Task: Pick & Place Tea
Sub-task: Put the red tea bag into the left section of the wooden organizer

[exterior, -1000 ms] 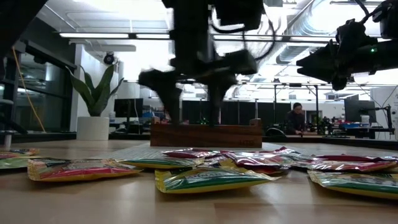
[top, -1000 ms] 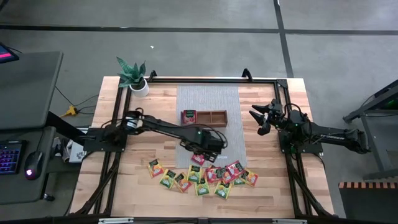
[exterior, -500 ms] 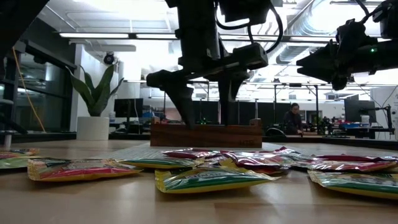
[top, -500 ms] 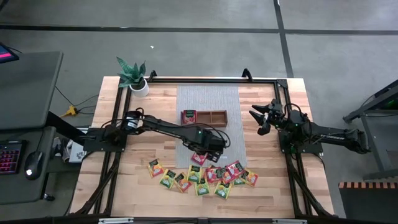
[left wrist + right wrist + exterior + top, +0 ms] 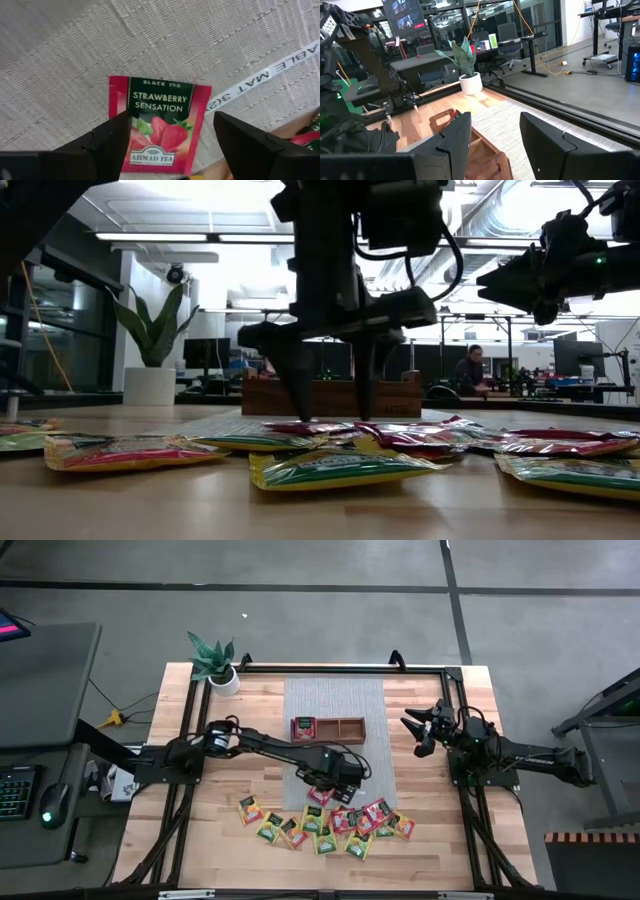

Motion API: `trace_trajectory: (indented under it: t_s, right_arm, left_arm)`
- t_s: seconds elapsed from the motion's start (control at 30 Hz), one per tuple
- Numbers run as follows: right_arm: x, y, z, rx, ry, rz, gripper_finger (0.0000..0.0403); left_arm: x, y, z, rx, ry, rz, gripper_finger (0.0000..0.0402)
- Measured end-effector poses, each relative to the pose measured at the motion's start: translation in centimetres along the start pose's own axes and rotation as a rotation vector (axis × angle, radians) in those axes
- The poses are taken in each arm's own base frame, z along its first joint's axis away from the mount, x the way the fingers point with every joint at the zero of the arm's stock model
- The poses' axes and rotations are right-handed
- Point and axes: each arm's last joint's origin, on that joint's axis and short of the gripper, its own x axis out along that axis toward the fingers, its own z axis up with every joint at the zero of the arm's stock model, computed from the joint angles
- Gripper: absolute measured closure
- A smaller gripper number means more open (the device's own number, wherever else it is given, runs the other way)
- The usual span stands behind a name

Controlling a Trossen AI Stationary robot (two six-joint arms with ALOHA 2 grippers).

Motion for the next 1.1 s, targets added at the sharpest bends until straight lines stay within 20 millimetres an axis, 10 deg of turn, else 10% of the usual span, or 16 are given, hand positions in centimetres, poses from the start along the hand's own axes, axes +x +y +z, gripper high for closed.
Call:
trace_trajectory:
  t_s: [0.43, 1.1]
  right_arm:
    - [0.0, 0.0, 0.0, 0.000, 0.001, 0.000, 0.0238]
    - [0.0, 0.0, 0.0, 0.000, 0.000, 0.000, 0.0238]
  left_arm:
    - [2.0, -0.2, 0.0, 0.025, 0.030, 0.023, 0.0148]
    - [2.5, 0.2, 0.0, 0.018, 0.003, 0.077, 0.0390]
